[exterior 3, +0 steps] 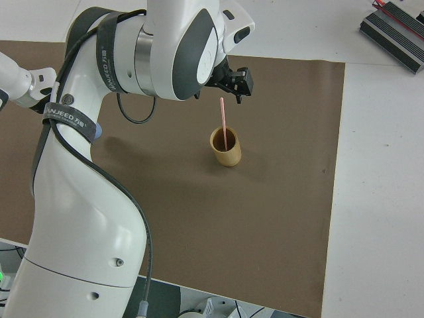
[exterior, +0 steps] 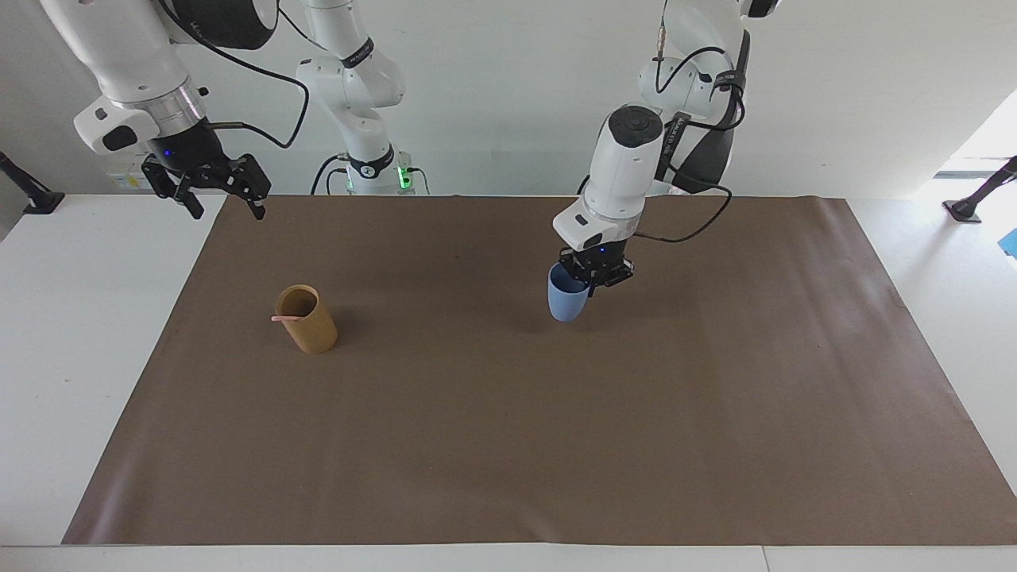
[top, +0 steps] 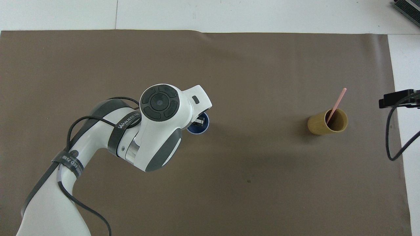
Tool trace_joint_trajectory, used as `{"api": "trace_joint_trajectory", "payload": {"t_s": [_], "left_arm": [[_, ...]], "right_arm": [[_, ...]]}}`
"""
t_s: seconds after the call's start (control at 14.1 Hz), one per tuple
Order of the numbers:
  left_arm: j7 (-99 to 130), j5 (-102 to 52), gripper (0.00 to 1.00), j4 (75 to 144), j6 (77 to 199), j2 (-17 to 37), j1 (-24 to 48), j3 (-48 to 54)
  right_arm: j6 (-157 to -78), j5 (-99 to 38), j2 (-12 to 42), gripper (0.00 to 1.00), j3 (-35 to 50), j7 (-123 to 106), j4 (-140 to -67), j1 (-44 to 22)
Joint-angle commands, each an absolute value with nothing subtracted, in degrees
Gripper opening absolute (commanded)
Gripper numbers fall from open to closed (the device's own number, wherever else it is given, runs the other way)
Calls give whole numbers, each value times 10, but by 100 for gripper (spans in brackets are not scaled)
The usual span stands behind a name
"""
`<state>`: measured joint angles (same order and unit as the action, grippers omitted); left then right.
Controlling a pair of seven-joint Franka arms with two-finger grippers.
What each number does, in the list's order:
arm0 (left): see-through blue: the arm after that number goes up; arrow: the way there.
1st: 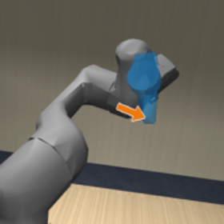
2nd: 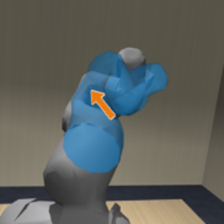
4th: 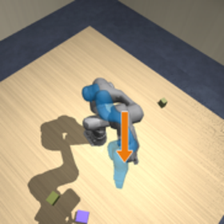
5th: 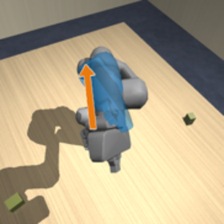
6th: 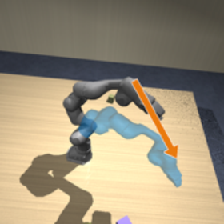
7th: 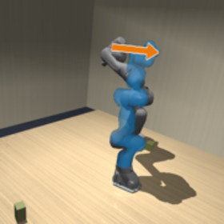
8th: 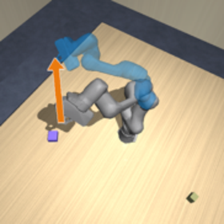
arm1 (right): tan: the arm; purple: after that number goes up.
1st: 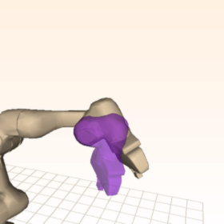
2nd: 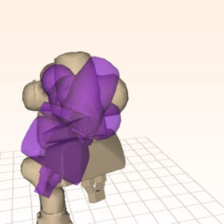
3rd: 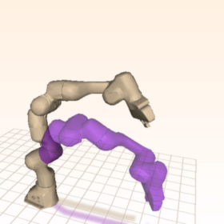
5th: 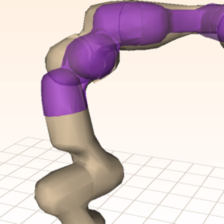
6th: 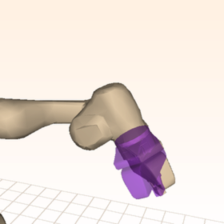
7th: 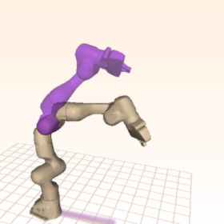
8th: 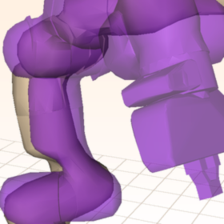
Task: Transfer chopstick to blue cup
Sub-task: 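Slide the blue cup toward the tan cup while the right gripper reaches, then release the cup with the left gripper while the right gripper grasps the stick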
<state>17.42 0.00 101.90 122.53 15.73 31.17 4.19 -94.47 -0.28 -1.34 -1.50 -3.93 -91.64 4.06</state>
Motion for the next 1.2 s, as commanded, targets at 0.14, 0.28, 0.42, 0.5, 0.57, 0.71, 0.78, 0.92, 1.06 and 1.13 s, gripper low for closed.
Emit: {"api": "trace_joint_trajectory", "payload": {"t_s": [0.14, 0.28, 0.42, 0.5, 0.57, 0.71, 0.78, 0.92, 1.06, 1.13], "left_arm": [[199, 13, 0, 993, 1247, 192, 336, 33], [214, 13, 0, 998, 1257, 203, 346, 33], [215, 13, 0, 1002, 1256, 203, 347, 33], [217, 12, 0, 1010, 1259, 202, 347, 33], [216, 12, 0, 1018, 1260, 201, 346, 33], [220, 11, 13, 1019, 1258, 200, 342, 33], [221, 10, 49, 1019, 1259, 201, 340, 33], [214, 11, 100, 1016, 1261, 201, 338, 33], [217, 11, 100, 1006, 1251, 200, 335, 29], [217, 11, 100, 1006, 1242, 191, 331, 27]], "right_arm": [[-1004, -10, 39, 100, -11, -49, -911, 41], [-1049, -12, 67, 100, -8, -49, -911, 34], [-1073, -11, 98, 100, -8, -49, -912, 22], [-1082, -16, 109, 100, -8, -49, -913, 20], [-1086, -16, 111, 100, -8, -49, -920, 17], [-1088, -14, 107, 88, -8, -55, -939, 14], [-1088, -14, 107, 81, -8, -55, -946, 15], [-1088, -14, 99, 69, -8, -54, -970, 10], [-1087, -14, 96, 55, -8, -57, -977, 11], [-1088, -14, 90, 52, -8, -56, -988, 11]]}}
